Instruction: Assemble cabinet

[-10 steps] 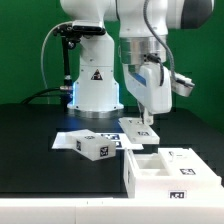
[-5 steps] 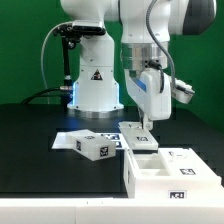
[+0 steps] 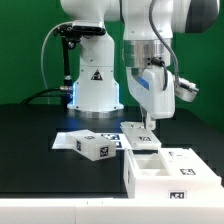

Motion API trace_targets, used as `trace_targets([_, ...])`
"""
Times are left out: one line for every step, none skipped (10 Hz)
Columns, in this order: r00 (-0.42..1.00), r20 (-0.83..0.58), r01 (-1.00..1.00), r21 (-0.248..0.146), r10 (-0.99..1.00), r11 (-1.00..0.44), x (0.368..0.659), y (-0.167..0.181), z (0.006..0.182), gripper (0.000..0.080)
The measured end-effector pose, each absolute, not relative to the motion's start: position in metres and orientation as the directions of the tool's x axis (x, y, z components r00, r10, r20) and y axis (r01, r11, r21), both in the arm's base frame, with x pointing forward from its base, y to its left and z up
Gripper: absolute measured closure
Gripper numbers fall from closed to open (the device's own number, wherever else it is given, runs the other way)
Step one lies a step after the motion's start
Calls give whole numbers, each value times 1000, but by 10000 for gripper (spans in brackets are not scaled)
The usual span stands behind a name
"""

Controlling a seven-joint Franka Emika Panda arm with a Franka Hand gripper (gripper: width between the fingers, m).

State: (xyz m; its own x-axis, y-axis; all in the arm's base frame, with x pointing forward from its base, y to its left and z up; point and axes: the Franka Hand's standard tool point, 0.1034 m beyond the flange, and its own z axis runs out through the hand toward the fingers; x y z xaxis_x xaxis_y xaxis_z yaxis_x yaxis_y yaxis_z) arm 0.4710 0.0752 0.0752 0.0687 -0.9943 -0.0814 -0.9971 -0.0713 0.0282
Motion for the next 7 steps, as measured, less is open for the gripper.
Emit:
trace_targets([66,-82,-997,37,-994,-70,471,74,74,737])
trace_targets([68,-82,-997,39,-994,-72,470,74,73,737])
trace_targets([69,-81,-997,39,-994,-72,470,74,73,737])
trace_targets([69,-81,-997,40,-994,-72,470,74,73,737])
trace_targets([55,-80,-998,32,-995,-58,471,73,73,737])
trace_targets([-8,-83,-1000,2,-997,8,469,69,72,737])
trace_targets([-15,-79,-1000,-9,-997,16,470,67,72,737])
